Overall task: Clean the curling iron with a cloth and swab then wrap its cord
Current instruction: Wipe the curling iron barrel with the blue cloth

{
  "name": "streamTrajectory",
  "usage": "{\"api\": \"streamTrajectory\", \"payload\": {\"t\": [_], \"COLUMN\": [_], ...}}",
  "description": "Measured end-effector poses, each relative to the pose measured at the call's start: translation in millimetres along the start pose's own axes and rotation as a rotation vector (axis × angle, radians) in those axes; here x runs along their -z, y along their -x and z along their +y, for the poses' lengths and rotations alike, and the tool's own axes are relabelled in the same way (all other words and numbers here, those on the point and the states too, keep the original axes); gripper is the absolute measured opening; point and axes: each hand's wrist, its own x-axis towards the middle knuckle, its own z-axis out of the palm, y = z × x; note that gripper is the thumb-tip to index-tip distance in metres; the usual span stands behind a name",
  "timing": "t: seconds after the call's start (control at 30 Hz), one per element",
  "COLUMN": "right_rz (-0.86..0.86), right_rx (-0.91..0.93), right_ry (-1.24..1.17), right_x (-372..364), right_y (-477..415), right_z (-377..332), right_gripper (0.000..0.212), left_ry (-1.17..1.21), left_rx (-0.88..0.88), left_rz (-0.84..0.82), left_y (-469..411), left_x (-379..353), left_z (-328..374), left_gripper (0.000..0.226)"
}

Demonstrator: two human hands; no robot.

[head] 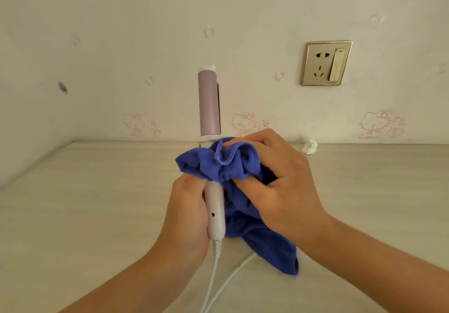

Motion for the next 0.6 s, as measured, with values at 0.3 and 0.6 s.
{"api": "streamTrajectory", "payload": {"t": [0.3,0.6], "right_rz": [-0.024,-0.076], "right_rx": [0.042,0.008], "right_ry": [-0.055,-0.047], "right_x": [-0.7,-2.6], "right_y": [-3.1,3.7], "right_z": [-3.3,0.3], "right_gripper": [0.029,0.037], "left_ry": [-0.017,-0.108], "left_rx": [-0.117,-0.055], "left_rz": [-0.004,0.001], "left_y": [-0.3,-7.7], "left_x": [-0.7,14.5], "left_z": [6.0,-5.2], "left_gripper": [0.026,0.04]}}
